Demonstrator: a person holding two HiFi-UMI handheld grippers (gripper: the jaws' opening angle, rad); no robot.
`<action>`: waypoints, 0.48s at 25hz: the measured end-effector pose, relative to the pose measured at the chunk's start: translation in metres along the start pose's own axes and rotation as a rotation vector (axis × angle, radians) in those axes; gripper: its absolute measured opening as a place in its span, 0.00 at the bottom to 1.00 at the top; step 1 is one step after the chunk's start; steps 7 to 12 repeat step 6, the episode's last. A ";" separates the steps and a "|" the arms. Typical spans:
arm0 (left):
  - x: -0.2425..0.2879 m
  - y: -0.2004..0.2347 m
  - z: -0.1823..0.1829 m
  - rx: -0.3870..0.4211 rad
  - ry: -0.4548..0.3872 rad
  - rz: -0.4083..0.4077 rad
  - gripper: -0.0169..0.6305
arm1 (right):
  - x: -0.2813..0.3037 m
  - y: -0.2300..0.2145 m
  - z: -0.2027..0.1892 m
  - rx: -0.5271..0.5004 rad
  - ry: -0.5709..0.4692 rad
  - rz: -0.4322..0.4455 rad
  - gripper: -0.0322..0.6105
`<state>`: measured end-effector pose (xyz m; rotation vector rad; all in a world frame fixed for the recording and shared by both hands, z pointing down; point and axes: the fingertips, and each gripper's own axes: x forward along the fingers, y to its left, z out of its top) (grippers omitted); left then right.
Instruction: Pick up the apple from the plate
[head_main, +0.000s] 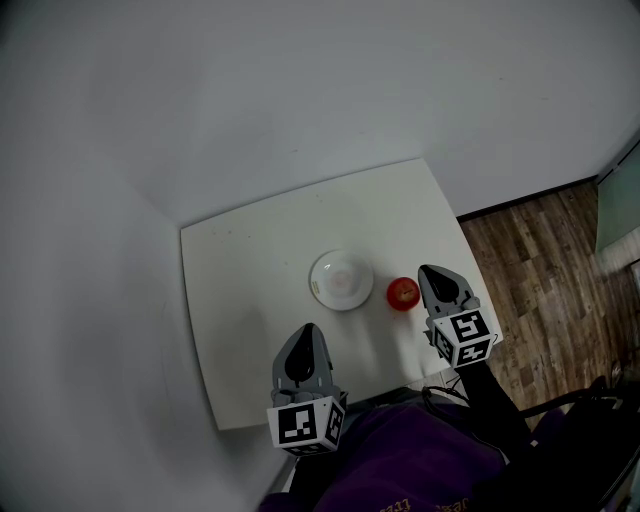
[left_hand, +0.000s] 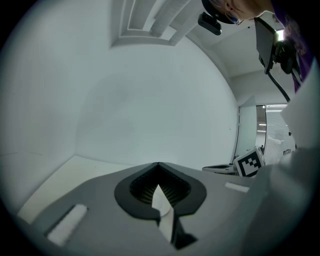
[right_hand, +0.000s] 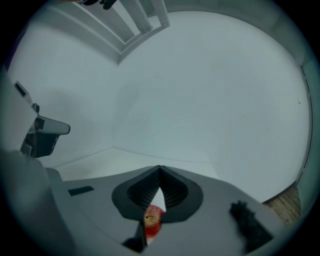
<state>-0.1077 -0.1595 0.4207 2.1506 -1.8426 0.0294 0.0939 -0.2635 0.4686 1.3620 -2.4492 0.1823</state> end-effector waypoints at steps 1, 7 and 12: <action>0.000 0.000 0.000 -0.001 0.000 0.000 0.03 | 0.000 0.000 0.000 0.000 0.001 0.000 0.07; 0.004 -0.002 -0.001 0.004 -0.001 -0.014 0.03 | 0.001 0.000 -0.004 -0.001 0.020 0.007 0.07; 0.004 -0.002 -0.001 0.004 -0.001 -0.014 0.03 | 0.001 0.000 -0.004 -0.001 0.020 0.007 0.07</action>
